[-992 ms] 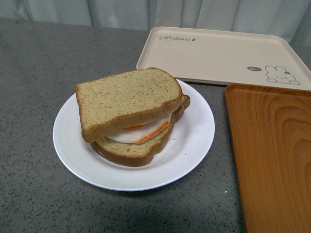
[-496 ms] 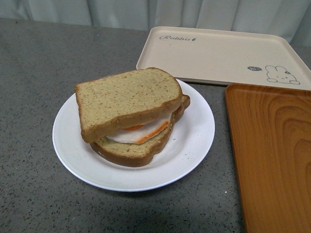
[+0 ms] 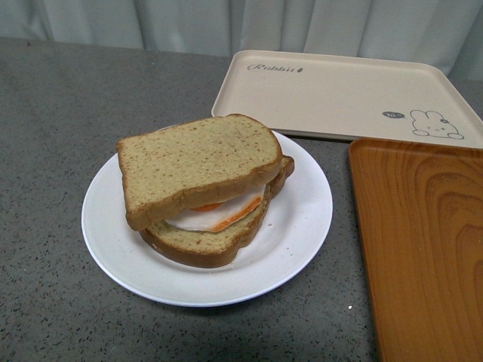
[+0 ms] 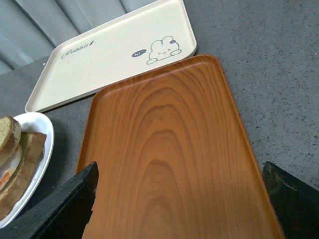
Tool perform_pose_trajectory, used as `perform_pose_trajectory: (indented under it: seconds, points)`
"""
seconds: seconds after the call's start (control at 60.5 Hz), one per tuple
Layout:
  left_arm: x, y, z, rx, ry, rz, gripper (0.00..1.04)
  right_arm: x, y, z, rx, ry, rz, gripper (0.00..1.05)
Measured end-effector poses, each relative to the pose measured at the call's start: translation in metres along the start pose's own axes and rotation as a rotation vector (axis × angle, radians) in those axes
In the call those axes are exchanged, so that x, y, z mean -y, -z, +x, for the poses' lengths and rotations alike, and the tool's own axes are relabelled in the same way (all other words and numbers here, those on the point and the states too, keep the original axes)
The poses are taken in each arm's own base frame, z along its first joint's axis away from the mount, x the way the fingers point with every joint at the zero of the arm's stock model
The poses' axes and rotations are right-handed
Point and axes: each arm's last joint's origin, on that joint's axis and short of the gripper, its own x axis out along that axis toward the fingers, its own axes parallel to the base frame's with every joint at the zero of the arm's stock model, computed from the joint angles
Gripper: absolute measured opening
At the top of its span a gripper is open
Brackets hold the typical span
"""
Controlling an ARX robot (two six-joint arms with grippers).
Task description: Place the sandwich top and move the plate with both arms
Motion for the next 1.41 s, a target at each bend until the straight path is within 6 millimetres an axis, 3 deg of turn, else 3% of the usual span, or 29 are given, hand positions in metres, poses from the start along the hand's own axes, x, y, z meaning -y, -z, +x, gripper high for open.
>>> perform_pose_trajectory:
  seconds: [0.099, 0.198, 0.347, 0.43, 0.48, 0.661, 0.81, 0.926, 0.959, 0.992, 1.075, 1.191, 1.405]
  points:
    - [0.000, 0.000, 0.000, 0.000, 0.000, 0.000, 0.98, -0.002, -0.008, -0.003, 0.140, -0.029, -0.142, 0.66]
    - [0.000, 0.000, 0.000, 0.001, 0.000, 0.000, 0.98, -0.002, -0.007, -0.003, 0.142, -0.024, -0.202, 0.49]
    - [0.000, 0.000, 0.000, 0.001, 0.000, 0.000, 0.98, -0.002, -0.007, -0.003, 0.142, -0.023, -0.234, 0.11]
    - [0.000, 0.000, 0.000, 0.001, 0.000, 0.000, 0.98, -0.002, -0.007, -0.003, 0.142, -0.022, -0.241, 0.01]
    - [0.000, 0.000, 0.000, 0.001, 0.000, 0.000, 0.98, -0.002, -0.007, -0.003, 0.142, -0.022, -0.243, 0.03]
    - [0.000, 0.000, 0.000, 0.001, 0.000, 0.000, 0.98, -0.002, -0.007, -0.003, 0.142, -0.022, -0.242, 0.32]
    - [0.000, 0.000, 0.000, 0.001, 0.000, 0.000, 0.98, -0.002, -0.007, -0.003, 0.142, -0.022, -0.242, 0.68]
    - [0.001, 0.009, 0.001, -0.198, -0.150, -0.266, 0.98, -0.002, -0.007, -0.003, 0.142, -0.022, -0.242, 0.92]
    - [0.001, 0.012, 0.001, -0.227, -0.164, -0.415, 0.98, -0.002, -0.007, -0.003, 0.142, -0.022, -0.242, 0.98]
    - [0.001, 0.013, 0.001, -0.239, -0.164, -0.535, 0.98, -0.002, -0.007, -0.003, 0.142, -0.022, -0.242, 0.96]
    - [0.001, 0.012, 0.002, -0.230, -0.175, -0.640, 0.98, -0.002, -0.007, -0.003, 0.142, -0.022, -0.242, 0.96]
    - [0.005, 0.010, 0.008, -0.252, -0.164, -0.694, 0.98, -0.002, -0.007, -0.003, 0.142, -0.022, -0.242, 0.96]
    - [0.019, 0.000, 0.037, -0.351, -0.096, -0.709, 0.98, -0.002, -0.007, -0.003, 0.142, -0.022, -0.242, 0.96]
